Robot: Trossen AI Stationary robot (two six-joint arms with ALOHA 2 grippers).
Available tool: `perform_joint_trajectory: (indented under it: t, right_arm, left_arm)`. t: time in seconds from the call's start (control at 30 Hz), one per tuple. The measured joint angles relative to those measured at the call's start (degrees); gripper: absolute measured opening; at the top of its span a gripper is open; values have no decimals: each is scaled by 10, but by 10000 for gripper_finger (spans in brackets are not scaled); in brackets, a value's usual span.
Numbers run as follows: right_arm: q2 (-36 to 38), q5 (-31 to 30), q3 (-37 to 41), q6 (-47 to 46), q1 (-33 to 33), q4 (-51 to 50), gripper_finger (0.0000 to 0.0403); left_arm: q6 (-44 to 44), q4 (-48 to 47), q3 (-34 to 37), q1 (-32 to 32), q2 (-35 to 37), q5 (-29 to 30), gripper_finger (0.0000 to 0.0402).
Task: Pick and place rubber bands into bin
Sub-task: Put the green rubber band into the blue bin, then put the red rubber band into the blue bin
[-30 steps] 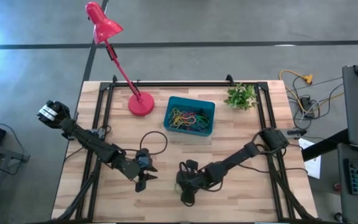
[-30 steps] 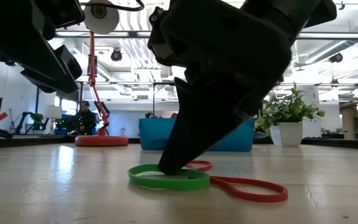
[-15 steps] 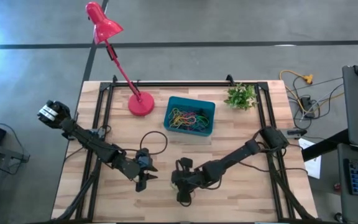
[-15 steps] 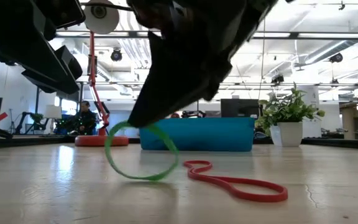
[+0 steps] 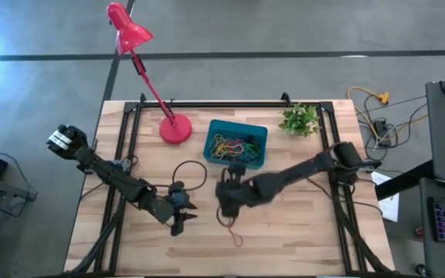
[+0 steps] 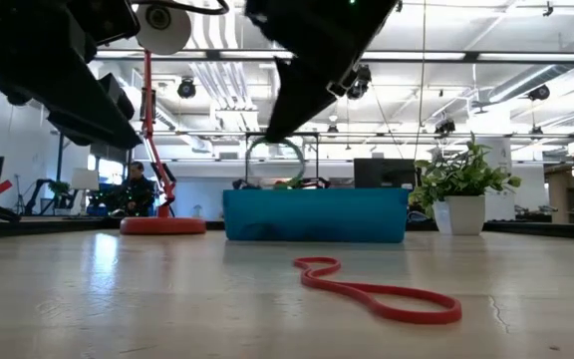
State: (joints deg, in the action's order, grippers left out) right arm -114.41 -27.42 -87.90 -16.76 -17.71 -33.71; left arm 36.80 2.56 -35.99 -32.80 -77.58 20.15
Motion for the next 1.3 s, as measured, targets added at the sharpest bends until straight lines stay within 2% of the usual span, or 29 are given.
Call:
perform_joint_trajectory:
  t: [0.13,0.47,0.7,1.03,1.13,1.3]
  right_arm:
    - [22,-25,1,19,49,-43,8]
    - [52,-23,4,54,206,-79,8]
    - [56,50,4,63,295,-79,9]
    - [56,145,4,39,349,-76,13]
    - [56,172,5,39,352,-73,33]
    - [56,175,5,36,352,-73,86]
  left_arm:
    - [3,2,0,0,0,16,124]
    - [19,15,0,0,0,19,124]
    - [34,16,0,0,0,29,124]
    - [34,16,0,1,-3,73,124]
    - [34,16,0,1,-12,84,124]
    - [34,20,0,1,-31,88,124]
